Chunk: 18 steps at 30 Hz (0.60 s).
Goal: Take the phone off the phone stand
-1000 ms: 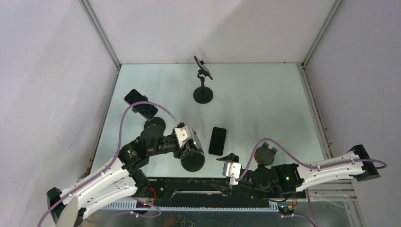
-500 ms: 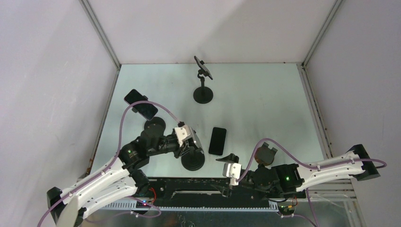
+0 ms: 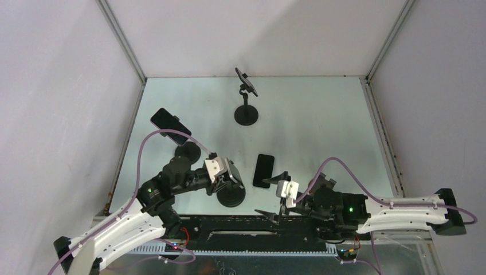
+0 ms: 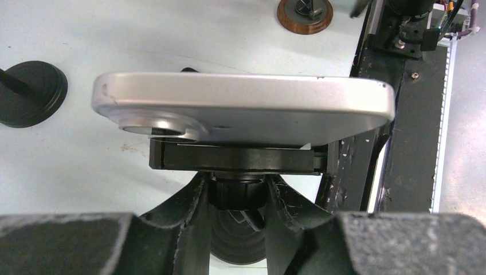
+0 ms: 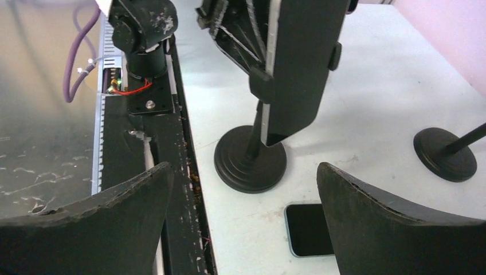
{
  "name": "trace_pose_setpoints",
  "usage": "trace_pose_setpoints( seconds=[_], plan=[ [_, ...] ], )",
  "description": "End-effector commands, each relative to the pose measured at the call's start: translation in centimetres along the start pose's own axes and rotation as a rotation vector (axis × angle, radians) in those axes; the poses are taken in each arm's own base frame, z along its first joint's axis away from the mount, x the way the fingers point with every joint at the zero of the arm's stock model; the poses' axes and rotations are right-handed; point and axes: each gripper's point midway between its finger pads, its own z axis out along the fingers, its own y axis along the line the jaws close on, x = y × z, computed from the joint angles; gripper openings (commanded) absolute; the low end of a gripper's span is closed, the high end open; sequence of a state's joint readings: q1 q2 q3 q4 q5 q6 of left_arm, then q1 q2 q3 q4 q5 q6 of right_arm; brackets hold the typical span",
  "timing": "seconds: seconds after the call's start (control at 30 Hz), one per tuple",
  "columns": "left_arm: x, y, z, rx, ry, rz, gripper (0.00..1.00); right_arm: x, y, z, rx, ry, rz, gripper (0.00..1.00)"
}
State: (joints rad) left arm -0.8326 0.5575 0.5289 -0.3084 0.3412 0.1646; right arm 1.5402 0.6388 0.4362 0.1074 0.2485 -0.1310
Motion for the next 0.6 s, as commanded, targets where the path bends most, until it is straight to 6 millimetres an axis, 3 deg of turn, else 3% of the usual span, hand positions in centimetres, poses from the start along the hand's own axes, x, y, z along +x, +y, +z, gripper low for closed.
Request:
trace_pose_setpoints(
  seconds=[0.0,0.1,0.33,0.57],
  plan=[
    [-5.4,0.7,-1.3,-0.044,-0.188,0.047,0.00,-2.9,-0.2,0.7,-0.067,-0.064,0.043,0.97],
    [-6.2,-0.6,-1.6,0.025,-0.215,0.062,0.00,-3.2,-0.3,1.4,-0.113,-0.023,0.034,0.97],
    [-5.5,-3.7,-1.7,0.217,-0.180,0.103,0.00,-5.0,-0.9,2.3,-0.172,-0.024,0.046,0.97],
    [-5.0,-4.5,-1.4,0.266,-0.187,0.114,0.00,-5.8,-0.9,3.4,-0.178,-0.053,0.065,0.96]
  ],
)
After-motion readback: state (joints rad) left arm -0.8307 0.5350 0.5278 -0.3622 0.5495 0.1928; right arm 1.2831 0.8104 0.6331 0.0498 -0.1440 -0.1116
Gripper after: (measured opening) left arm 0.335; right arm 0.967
